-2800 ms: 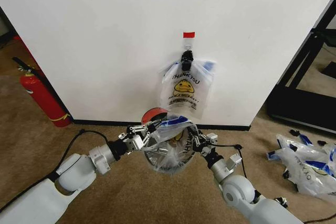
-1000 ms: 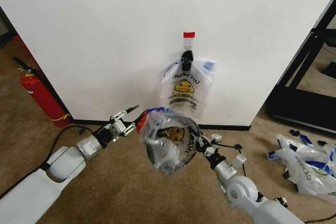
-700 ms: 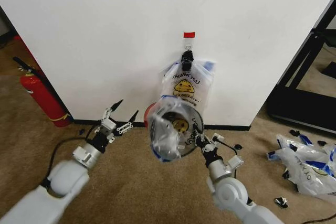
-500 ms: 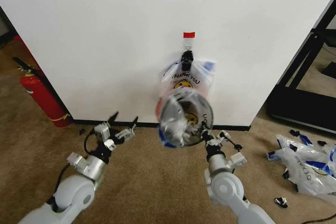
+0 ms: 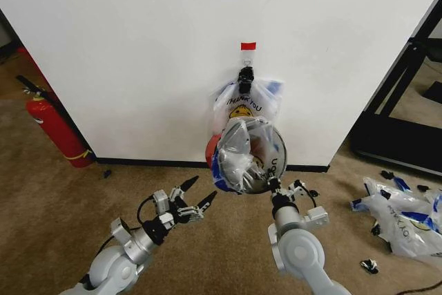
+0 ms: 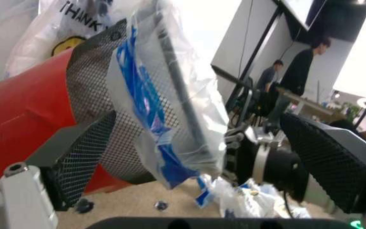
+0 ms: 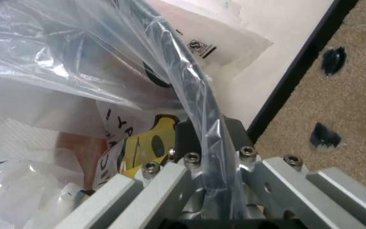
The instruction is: Pick up the garbage bag from the wall and place it over the trash bin.
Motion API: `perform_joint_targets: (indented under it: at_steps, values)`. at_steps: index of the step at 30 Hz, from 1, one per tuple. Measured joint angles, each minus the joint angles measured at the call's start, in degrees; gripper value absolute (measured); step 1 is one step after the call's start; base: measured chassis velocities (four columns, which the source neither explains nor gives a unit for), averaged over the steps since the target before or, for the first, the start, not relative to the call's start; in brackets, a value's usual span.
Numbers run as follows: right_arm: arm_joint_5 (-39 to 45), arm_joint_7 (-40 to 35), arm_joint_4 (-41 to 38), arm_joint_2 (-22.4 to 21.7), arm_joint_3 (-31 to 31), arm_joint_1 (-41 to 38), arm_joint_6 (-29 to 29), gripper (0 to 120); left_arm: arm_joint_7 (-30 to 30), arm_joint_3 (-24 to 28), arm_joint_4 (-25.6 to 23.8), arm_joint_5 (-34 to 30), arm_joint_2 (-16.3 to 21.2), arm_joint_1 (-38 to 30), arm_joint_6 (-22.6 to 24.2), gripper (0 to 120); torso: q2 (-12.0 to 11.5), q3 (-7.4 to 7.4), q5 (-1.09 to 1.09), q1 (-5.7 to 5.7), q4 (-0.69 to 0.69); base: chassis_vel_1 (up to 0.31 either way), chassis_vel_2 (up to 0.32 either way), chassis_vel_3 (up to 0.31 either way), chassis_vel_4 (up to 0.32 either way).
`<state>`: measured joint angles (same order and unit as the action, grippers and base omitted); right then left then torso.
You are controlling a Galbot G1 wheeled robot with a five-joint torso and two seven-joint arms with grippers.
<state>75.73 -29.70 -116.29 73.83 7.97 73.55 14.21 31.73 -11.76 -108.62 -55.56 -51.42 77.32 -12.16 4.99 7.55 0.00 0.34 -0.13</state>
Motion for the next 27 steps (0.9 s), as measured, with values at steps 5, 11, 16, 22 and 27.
perform_joint_targets:
  at_steps: [5, 11, 16, 22, 27]
  values:
    - [-0.2, 0.39, -0.23, 0.16, -0.31, 0.02, -0.14, 0, -3.08, -0.16, 0.46, 2.2, 0.05, -0.07, 0.88, 91, 0.0, 0.0, 0.0, 0.0, 0.0, 0.0, 0.0, 0.0, 0.0]
    - [-0.75, 0.66, -0.16, 0.65, -0.76, -0.15, -0.24, 0, -4.92, -0.11, 0.2, 2.52, -0.23, -0.44, 1.41, 73, 0.0, 0.0, 0.0, 0.0, 0.0, 0.0, 0.0, 0.0, 0.0]
    - [-0.86, 0.7, 0.05, 0.58, -0.93, -0.42, -0.39, 0, -4.87, -0.01, 0.34, 2.44, -0.21, -0.61, 1.79, 55, 0.0, 0.0, 0.0, 0.0, 0.0, 0.0, 0.0, 0.0, 0.0]
    - [-0.93, 0.75, 0.17, 0.41, -0.95, -0.72, -0.47, 0, -4.73, 0.34, 0.8, 2.75, -0.53, -0.9, 1.76, 34, 0.0, 0.0, 0.0, 0.0, 0.0, 0.0, 0.0, 0.0, 0.0]
    - [-0.93, 0.78, 0.16, 0.37, -1.09, -1.07, -0.66, 0, -5.06, 0.52, 1.18, 3.61, -0.76, -1.29, 1.63, 14, 0.0, 0.0, 0.0, 0.0, 0.0, 0.0, 0.0, 0.0, 0.0]
